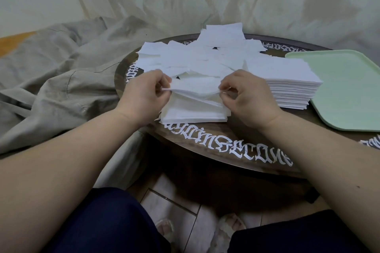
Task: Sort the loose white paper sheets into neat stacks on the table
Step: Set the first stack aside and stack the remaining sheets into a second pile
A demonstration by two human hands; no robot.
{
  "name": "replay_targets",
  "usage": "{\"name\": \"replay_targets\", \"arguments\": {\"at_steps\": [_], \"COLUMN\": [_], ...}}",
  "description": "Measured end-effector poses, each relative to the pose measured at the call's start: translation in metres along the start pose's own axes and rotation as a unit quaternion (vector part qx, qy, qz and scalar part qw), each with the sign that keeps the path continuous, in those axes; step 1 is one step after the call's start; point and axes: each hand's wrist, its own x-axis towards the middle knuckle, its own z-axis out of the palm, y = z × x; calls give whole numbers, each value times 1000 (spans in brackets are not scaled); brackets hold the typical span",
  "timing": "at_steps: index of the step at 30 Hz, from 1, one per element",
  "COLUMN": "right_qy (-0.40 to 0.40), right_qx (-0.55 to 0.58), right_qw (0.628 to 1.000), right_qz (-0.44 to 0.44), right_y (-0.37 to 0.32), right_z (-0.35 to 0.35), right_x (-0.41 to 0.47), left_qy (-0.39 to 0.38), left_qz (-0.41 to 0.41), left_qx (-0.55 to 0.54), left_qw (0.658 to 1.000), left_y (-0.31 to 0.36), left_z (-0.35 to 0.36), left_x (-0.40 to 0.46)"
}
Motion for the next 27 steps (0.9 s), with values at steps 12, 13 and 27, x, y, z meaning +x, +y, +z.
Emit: {"name": "replay_targets", "arguments": {"at_steps": [12, 13, 27], "right_qy": [-133, -144, -115], "right_qx": [-36, -45, -93], "right_qw": [990, 989, 989], "right_qz": [15, 15, -22], "right_y": [1, 2, -8], "right_z": [-4, -4, 5], "right_x": [-10, -11, -6], "left_qy": [-134, -132, -81], "left_qz": [3, 0, -38], "left_qx": [63, 58, 22], "left_qw": [989, 990, 996], "left_y": [-7, -7, -2], "left_z": [4, 3, 4], "left_x": [-7, -8, -7]}}
